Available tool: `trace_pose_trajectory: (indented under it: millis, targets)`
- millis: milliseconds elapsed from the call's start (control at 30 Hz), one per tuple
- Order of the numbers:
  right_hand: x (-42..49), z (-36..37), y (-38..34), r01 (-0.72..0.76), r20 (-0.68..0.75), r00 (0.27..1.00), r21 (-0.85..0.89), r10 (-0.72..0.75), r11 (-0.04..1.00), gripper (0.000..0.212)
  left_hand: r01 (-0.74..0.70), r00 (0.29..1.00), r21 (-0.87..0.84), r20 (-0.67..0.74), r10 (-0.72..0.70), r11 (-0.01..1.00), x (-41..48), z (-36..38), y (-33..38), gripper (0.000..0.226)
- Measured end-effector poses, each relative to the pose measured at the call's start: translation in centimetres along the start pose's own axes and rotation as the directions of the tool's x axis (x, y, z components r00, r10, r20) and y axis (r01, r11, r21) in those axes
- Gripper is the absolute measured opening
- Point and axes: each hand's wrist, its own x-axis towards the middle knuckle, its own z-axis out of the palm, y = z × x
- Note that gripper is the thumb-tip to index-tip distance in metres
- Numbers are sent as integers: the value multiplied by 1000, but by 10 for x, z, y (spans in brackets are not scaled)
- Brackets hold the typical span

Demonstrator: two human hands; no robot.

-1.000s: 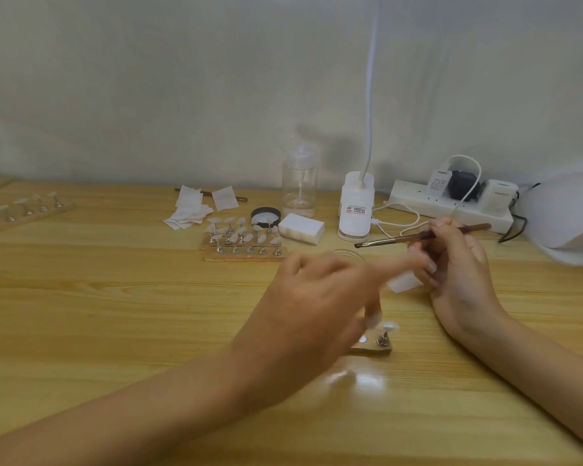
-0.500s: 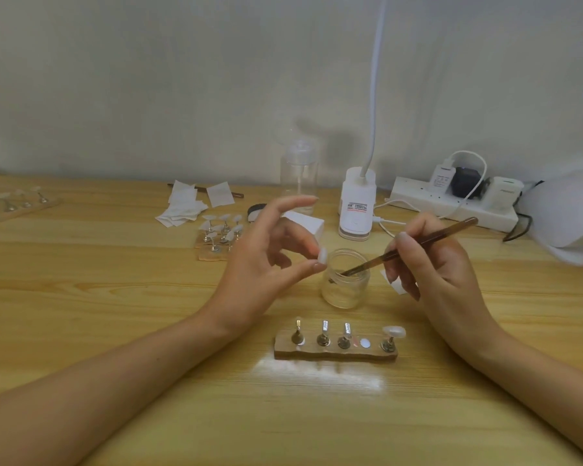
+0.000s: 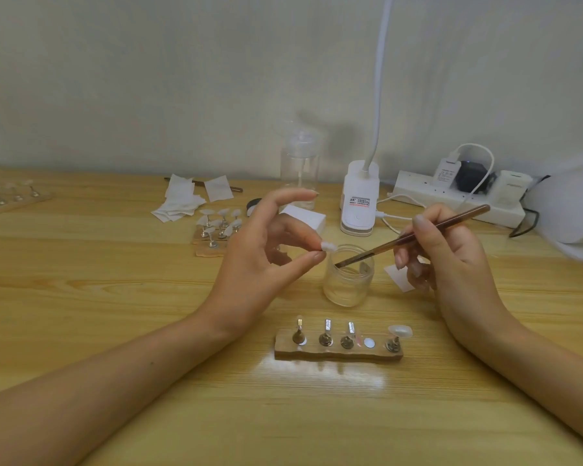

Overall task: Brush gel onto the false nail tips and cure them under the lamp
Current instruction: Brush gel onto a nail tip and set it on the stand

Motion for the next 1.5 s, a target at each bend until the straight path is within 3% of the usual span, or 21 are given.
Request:
trace_pose_trajectory:
  millis: [333,667,867,1033,1500]
  targets:
    - [9,-10,8,-107,-135,980,248,143,963,22,25,999,0,21,-25,1000,1,0,-3,58]
    - [6,-2,-1,-106,-30,993,173,113,979,20,51,998,22,36,-51,998,2,1,-4,63]
    - [6,-3,0,-129,-89,985,174,147,976,21,54,998,28,30,-55,998,2,1,-4,62]
    - [5,-1,-2,-108,-31,993,160,114,981,23,45,998,30,33,-46,999,2,2,-4,61]
    - [6,-3,-1,-124,-73,988,180,138,976,23,-14,999,82,45,10,997,1,1,-2,56]
